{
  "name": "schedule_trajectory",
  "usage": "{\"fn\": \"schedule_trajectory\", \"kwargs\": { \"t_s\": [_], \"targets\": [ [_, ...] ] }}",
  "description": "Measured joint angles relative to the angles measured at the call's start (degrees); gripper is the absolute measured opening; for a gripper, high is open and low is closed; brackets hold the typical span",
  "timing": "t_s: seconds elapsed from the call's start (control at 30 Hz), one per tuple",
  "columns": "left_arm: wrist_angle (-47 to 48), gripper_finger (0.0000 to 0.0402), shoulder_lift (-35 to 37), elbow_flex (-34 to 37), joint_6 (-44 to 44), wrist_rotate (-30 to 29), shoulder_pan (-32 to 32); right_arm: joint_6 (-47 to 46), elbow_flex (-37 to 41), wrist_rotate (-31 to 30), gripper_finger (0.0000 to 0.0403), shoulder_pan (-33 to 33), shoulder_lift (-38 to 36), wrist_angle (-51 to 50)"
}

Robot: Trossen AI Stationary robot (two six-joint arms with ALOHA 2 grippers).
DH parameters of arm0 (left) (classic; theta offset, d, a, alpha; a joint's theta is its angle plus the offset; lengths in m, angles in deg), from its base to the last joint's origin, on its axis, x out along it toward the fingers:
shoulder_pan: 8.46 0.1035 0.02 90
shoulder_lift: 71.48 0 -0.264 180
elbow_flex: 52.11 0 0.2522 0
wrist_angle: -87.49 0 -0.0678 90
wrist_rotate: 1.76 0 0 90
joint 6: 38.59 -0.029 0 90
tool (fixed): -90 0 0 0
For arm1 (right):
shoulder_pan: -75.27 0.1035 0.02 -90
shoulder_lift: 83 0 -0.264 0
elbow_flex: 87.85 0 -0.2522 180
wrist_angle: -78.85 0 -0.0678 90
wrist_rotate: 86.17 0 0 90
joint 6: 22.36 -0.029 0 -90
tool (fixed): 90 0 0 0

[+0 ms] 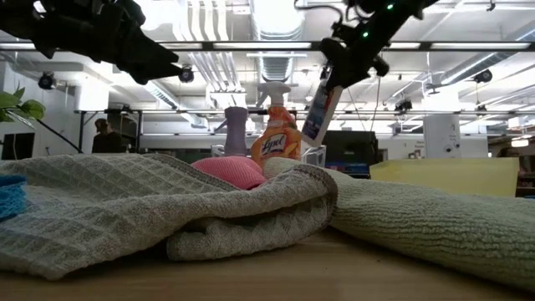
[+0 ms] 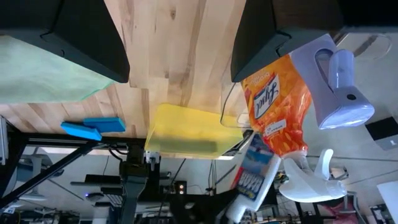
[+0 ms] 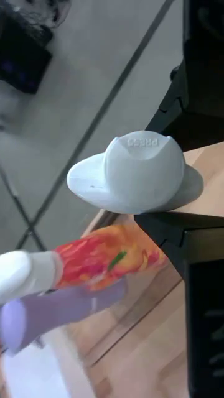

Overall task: Pick & Place Kitchen Items
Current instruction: Put the white plastic restorer bottle into the transparent bin

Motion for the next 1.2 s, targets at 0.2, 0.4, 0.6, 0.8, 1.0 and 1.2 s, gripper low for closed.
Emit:
{"fn": "schedule_trajectory", "kwargs": {
  "t_s": [0.2,0.4,0.6,0.8,1.0,1.2],
  "targets": [
    [0.0,0.0287,0.0,0.0,0.1,0.0,0.0,1.0,-7.9,3.8,0.0122,-2.6,7.3,-5.4],
    [0.0,0.0287,0.0,0.0,0.1,0.0,0.0,2.0,-16.9,5.1,0.0122,-4.0,14.3,-15.1],
    [0.1,0.0287,0.0,0.0,0.1,0.0,0.0,2.9,-23.5,9.4,0.0122,-5.1,19.8,-21.0],
    [0.5,0.0287,0.0,0.0,0.1,0.0,0.0,3.5,-25.1,13.3,0.0122,-6.4,23.9,-22.1],
    [0.5,0.0287,0.0,0.0,0.1,0.0,0.0,3.9,-25.0,15.0,0.0122,-7.1,26.7,-21.7],
    [0.5,0.0287,0.0,0.0,0.2,0.0,0.0,4.2,-24.8,15.4,0.0122,-7.3,27.3,-21.6]
  ]
}}
